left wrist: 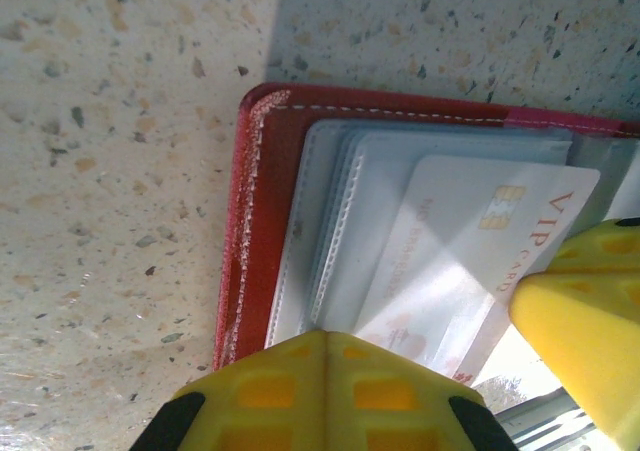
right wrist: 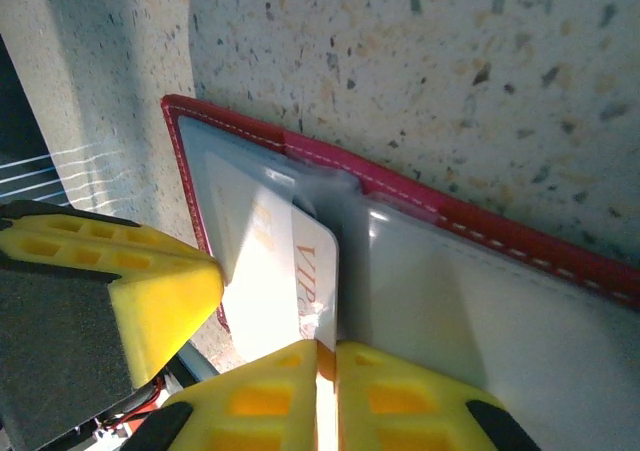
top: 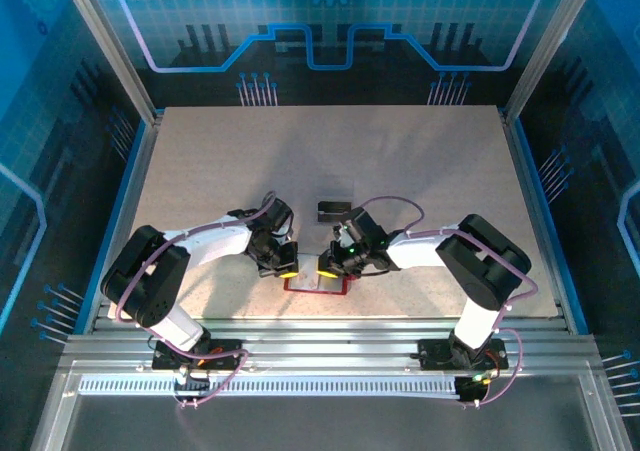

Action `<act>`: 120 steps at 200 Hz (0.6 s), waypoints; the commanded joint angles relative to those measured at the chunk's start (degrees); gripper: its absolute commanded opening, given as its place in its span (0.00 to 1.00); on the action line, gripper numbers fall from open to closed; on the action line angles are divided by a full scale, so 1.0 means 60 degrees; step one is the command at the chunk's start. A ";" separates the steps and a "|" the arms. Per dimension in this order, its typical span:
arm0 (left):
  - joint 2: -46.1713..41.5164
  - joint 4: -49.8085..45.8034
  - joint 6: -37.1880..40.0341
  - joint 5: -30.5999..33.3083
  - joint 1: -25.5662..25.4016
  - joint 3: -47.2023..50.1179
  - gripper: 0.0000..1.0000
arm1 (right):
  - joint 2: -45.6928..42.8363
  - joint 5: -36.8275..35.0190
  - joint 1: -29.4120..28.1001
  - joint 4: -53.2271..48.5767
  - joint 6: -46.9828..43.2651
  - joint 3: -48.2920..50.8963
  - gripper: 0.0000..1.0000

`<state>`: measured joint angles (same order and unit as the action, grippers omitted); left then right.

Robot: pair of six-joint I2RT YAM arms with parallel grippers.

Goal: Take the credit cards out of the card holder

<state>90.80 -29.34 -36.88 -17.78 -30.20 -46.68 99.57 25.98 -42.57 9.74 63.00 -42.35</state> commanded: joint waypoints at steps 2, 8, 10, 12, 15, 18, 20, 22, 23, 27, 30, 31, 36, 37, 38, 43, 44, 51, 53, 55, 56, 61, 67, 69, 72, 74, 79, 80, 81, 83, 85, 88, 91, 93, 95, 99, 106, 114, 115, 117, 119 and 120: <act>0.0104 -0.0306 0.0258 0.0172 0.0049 0.0163 0.01 | -0.0341 -0.0026 0.0200 -0.0351 -0.0134 0.0137 0.10; 0.0101 -0.0310 0.0258 0.0180 0.0043 0.0149 0.01 | -0.0392 -0.0056 0.0207 -0.0420 -0.0176 0.0138 0.10; 0.0101 -0.0310 0.0259 0.0180 0.0042 0.0155 0.01 | -0.0404 -0.0057 0.0220 -0.0432 -0.0185 0.0139 0.10; 0.0108 -0.0310 0.0266 0.0180 0.0050 0.0149 0.01 | -0.0418 -0.0064 0.0223 -0.0472 -0.0195 0.0143 0.10; 0.0101 -0.0321 0.0272 0.0178 0.0048 0.0148 0.01 | -0.0446 -0.0079 0.0241 -0.0496 -0.0209 0.0158 0.10; 0.0102 -0.0320 0.0271 0.0180 0.0050 0.0158 0.01 | -0.0470 -0.0089 0.0245 -0.0532 -0.0224 0.0171 0.10; 0.0101 -0.0323 0.0280 0.0180 0.0048 0.0161 0.01 | -0.0486 -0.0094 0.0259 -0.0544 -0.0237 0.0187 0.10; 0.0100 -0.0342 0.0286 0.0180 0.0051 0.0155 0.01 | -0.0501 -0.0107 0.0255 -0.0551 -0.0244 0.0191 0.10; 0.0100 -0.0341 0.0287 0.0188 0.0044 0.0151 0.01 | -0.0513 -0.0101 0.0262 -0.0567 -0.0245 0.0197 0.10; 0.0100 -0.0352 0.0288 0.0200 0.0053 0.0139 0.01 | -0.0549 -0.0110 0.0277 -0.0593 -0.0257 0.0219 0.10; 0.0102 -0.0364 0.0301 0.0206 0.0059 0.0152 0.01 | -0.0565 -0.0122 0.0284 -0.0610 -0.0272 0.0245 0.10; 0.0094 -0.0366 0.0302 0.0208 0.0056 0.0157 0.01 | -0.0582 -0.0124 0.0291 -0.0618 -0.0274 0.0253 0.10; 0.0086 -0.0376 0.0291 0.0223 0.0059 0.0155 0.01 | -0.0617 -0.0133 0.0312 -0.0640 -0.0287 0.0275 0.10; 0.0093 -0.0372 0.0297 0.0224 0.0056 0.0151 0.01 | -0.0622 -0.0129 0.0312 -0.0648 -0.0289 0.0282 0.10; 0.0082 -0.0370 0.0300 0.0224 0.0061 0.0157 0.01 | -0.0633 -0.0142 0.0319 -0.0652 -0.0290 0.0294 0.10; 0.0071 -0.0379 0.0301 0.0224 0.0054 0.0164 0.01 | -0.0669 -0.0149 0.0338 -0.0656 -0.0290 0.0333 0.10; 0.0071 -0.0374 0.0302 0.0224 0.0060 0.0170 0.01 | -0.0678 -0.0145 0.0340 -0.0663 -0.0298 0.0341 0.10; 0.0058 -0.0370 0.0301 0.0222 0.0053 0.0162 0.01 | -0.0740 -0.0154 0.0380 -0.0683 -0.0312 0.0386 0.10; 0.0068 -0.0372 0.0291 0.0224 0.0052 0.0166 0.01 | -0.0755 -0.0162 0.0384 -0.0696 -0.0318 0.0402 0.10; 0.0059 -0.0369 0.0289 0.0213 0.0052 0.0178 0.01 | -0.0777 -0.0156 0.0385 -0.0699 -0.0319 0.0414 0.10; 0.0065 -0.0369 0.0288 0.0211 0.0059 0.0177 0.01 | -0.0783 -0.0163 0.0393 -0.0707 -0.0320 0.0418 0.10; 0.0060 -0.0368 0.0284 0.0224 0.0052 0.0185 0.01 | -0.0823 -0.0170 0.0424 -0.0725 -0.0333 0.0438 0.10; 0.0064 -0.0368 0.0288 0.0208 0.0053 0.0181 0.01 | -0.0860 -0.0170 0.0438 -0.0747 -0.0347 0.0487 0.10; 0.0058 -0.0372 0.0288 0.0209 0.0052 0.0178 0.01 | -0.0884 -0.0170 0.0443 -0.0763 -0.0349 0.0486 0.10; 0.0060 -0.0369 0.0288 0.0202 0.0054 0.0181 0.01 | -0.0915 -0.0173 0.0460 -0.0783 -0.0362 0.0492 0.10; 0.0057 -0.0368 0.0281 0.0208 0.0053 0.0178 0.01 | -0.0927 -0.0178 0.0481 -0.0787 -0.0374 0.0506 0.10; 0.0057 -0.0382 0.0293 0.0208 0.0060 0.0178 0.01 | -0.0960 -0.0185 0.0485 -0.0836 -0.0389 0.0524 0.10; 0.0057 -0.0382 0.0291 0.0209 0.0056 0.0177 0.01 | -0.0970 -0.0184 0.0487 -0.0841 -0.0391 0.0532 0.10; 0.0056 -0.0383 0.0289 0.0209 0.0054 0.0177 0.01 | -0.0989 -0.0184 0.0495 -0.0851 -0.0399 0.0535 0.10; 0.0064 -0.0390 0.0288 0.0209 0.0060 0.0173 0.01 | -0.1000 -0.0195 0.0501 -0.0862 -0.0406 0.0538 0.10; 0.0062 -0.0392 0.0284 0.0199 0.0050 0.0168 0.01 | -0.1018 -0.0198 0.0520 -0.0880 -0.0414 0.0543 0.10; 0.0061 -0.0395 0.0287 0.0212 0.0056 0.0174 0.01 | -0.1036 -0.0199 0.0518 -0.0920 -0.0429 0.0549 0.10; 0.0059 -0.0405 0.0295 0.0223 0.0047 0.0173 0.01 | -0.1062 -0.0211 0.0530 -0.0949 -0.0449 0.0564 0.10; 0.0046 -0.0410 0.0293 0.0216 0.0054 0.0165 0.01 | -0.1084 -0.0213 0.0542 -0.0978 -0.0462 0.0575 0.10; 0.0046 -0.0412 0.0297 0.0222 0.0053 0.0170 0.01 | -0.1105 -0.0224 0.0546 -0.1008 -0.0472 0.0570 0.10; 0.0042 -0.0412 0.0302 0.0220 0.0059 0.0163 0.01 | -0.1131 -0.0239 0.0568 -0.1071 -0.0490 0.0556 0.10; 0.0042 -0.0433 0.0293 0.0239 0.0061 0.0163 0.01 | -0.1181 -0.0251 0.0589 -0.1168 -0.0549 0.0569 0.10; 0.0045 -0.0427 0.0306 0.0239 0.0054 0.0173 0.01 | -0.1237 -0.0283 0.0622 -0.1303 -0.0617 0.0557 0.10; 0.0044 -0.0427 0.0297 0.0239 0.0061 0.0175 0.01 | -0.1240 -0.0285 0.0628 -0.1331 -0.0622 0.0548 0.10; 0.0049 -0.0427 0.0301 0.0239 0.0058 0.0176 0.01 | -0.1250 -0.0293 0.0633 -0.1374 -0.0644 0.0545 0.10; 0.0044 -0.0427 0.0299 0.0239 0.0054 0.0177 0.01 | -0.1256 -0.0303 0.0652 -0.1411 -0.0672 0.0541 0.10; 0.0050 -0.0420 0.0301 0.0239 0.0060 0.0169 0.01 | -0.1264 -0.0302 0.0651 -0.1422 -0.0679 0.0533 0.10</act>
<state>90.80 -29.36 -36.86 -17.78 -30.20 -46.68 93.84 25.34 -39.79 4.97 61.01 -39.42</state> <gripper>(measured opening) 0.040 0.100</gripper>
